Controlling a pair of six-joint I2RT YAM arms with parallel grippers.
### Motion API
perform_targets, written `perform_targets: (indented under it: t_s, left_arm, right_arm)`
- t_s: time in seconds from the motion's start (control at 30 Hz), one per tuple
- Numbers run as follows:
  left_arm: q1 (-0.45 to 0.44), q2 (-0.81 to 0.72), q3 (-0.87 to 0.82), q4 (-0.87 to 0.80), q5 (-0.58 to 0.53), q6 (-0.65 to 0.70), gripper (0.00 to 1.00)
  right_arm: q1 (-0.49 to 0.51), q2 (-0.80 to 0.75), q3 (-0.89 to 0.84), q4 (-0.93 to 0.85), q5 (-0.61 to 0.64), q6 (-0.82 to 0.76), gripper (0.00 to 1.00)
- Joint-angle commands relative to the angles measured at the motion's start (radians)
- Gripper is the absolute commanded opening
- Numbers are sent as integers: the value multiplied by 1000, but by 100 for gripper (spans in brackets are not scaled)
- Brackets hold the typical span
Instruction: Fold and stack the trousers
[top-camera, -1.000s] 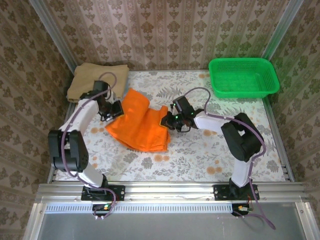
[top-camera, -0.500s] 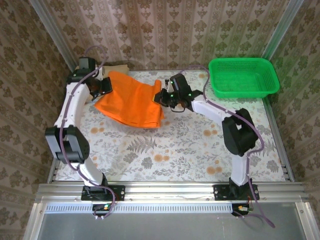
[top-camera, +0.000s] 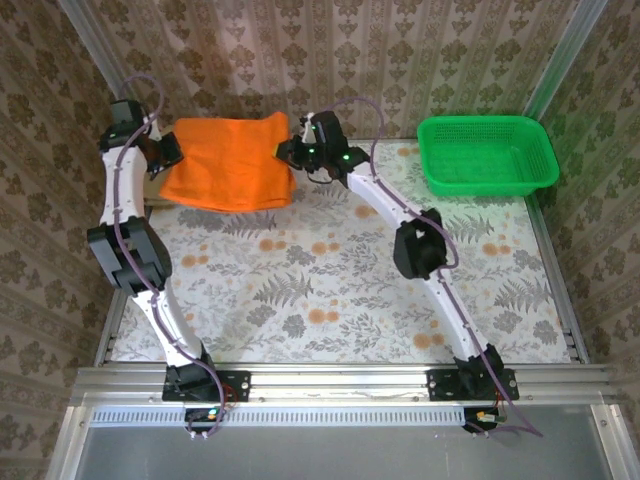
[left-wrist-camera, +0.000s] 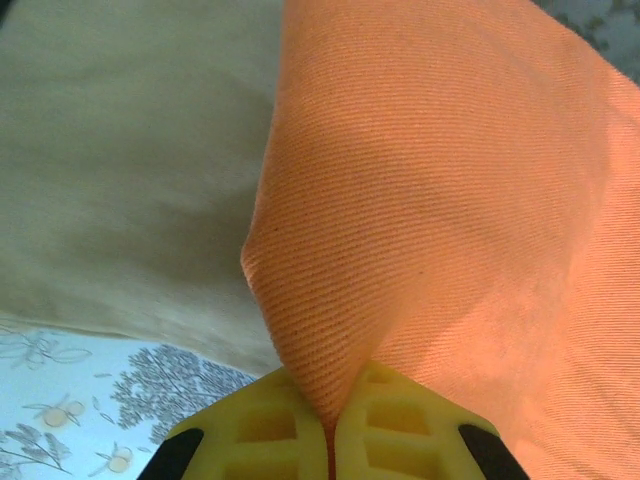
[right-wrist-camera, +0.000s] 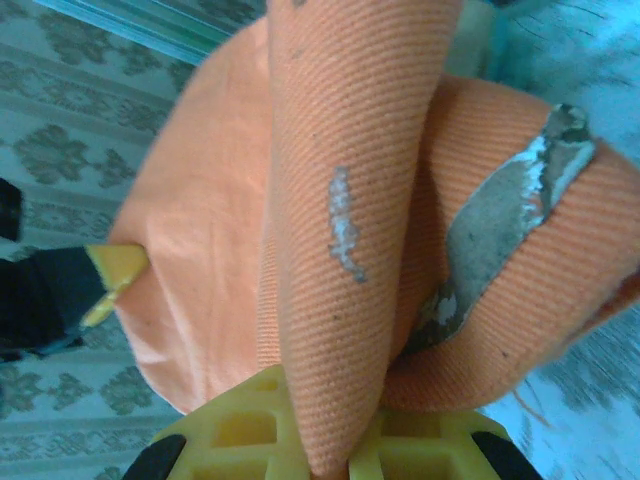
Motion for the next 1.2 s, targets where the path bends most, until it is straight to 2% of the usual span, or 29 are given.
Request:
perform_targets:
  t_s: [0.0,0.13,0.33,0.37,0.4,0.47,0.5,0.53,0.6,0.67,0.73,0.83,0.93,1.07,1.1,1.13,1.17]
  left_arm:
    - [44,20,70,130,36,-22,0]
    - [91,82,109,196,100,-42,0]
    - [133,197,221,282,137,-96,0]
    - [138,227,254,286,136,-102,0]
    - [141,256,288,282,126,-105,0]
    - [152,324,361,284,99,-123,0]
    - [162,358,394,291,97,-133,0]
    - [174,400,445,287,89,-155,0]
    - [201,483,546,275,100,-207,0]
    - [222,540,608,282,136,-264,0]
    - [220,549,605,304,138,-280,0]
    - [203,515,580,285,50,-244,0]
    - [215,422,398,458,98,-300,0]
    - [228,453,452,386,37,-286,0]
    - [228,468,458,386,47,-273,4]
    - [225,486,473,367,54,-271,23]
    - [220,507,506,333,70,-266,50]
  right_arm:
    - [-10,102,257,-14,-6,49,0]
    - [-19,92,167,108,54,72,0]
    - [24,144,183,190,225,72,0]
    - [31,164,205,175,276,84,5]
    - [33,176,219,158,324,88,29]
    - [33,190,217,131,399,139,93]
    - [25,191,210,141,377,153,99]
    - [20,190,209,155,337,144,100]
    - [21,164,208,48,343,70,100]
    - [21,114,118,27,313,29,100]
    - [18,70,24,29,286,15,100]
    - [11,15,-107,22,247,12,99]
    - [15,-66,-290,96,232,3,100]
    - [8,-150,-465,166,216,19,100]
    - [7,-169,-503,191,204,19,100]
    - [7,-186,-526,197,198,17,100]
    - [7,-206,-545,189,192,8,100]
